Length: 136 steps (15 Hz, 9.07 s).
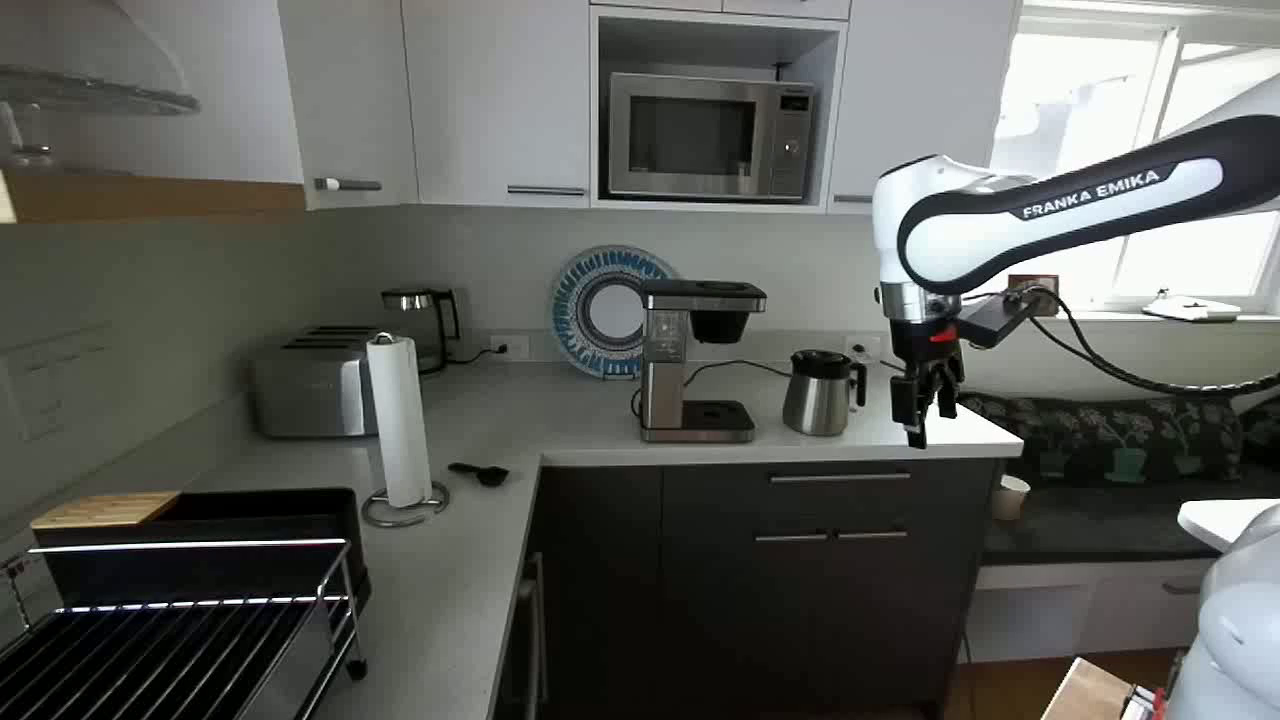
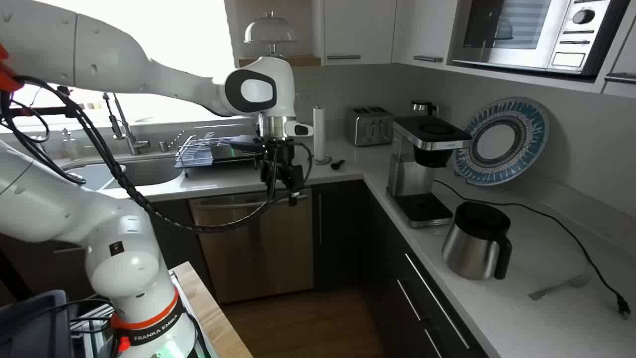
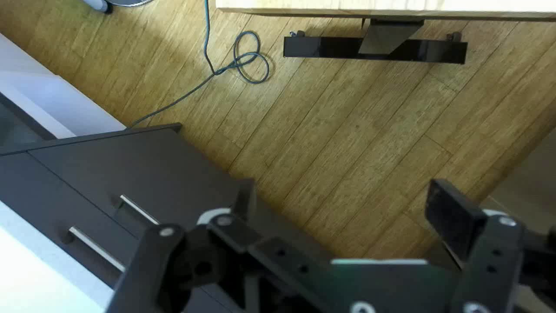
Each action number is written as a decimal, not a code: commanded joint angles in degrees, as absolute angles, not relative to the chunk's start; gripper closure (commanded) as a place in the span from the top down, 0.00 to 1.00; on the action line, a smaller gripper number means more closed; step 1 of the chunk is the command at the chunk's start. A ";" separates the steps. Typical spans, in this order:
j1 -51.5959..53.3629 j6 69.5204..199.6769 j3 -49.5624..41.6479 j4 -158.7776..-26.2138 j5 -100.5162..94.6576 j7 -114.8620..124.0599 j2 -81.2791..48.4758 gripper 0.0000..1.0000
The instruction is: Lift the black lid at the top of the coffee machine
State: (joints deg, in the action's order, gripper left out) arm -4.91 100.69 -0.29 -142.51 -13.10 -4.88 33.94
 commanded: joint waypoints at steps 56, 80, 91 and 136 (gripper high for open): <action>-21.40 122.33 -8.13 -54.66 53.85 -9.65 -38.69 1.00; -22.70 119.77 -1.91 -52.36 65.25 -8.01 -34.55 1.00; -21.54 119.38 5.93 -51.61 71.79 -15.15 -35.14 1.00; -8.51 85.01 -11.56 -79.33 -1.71 -11.28 1.74 1.00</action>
State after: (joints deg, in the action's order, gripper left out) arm -8.51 84.96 -11.56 -79.37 -1.67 -11.38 1.81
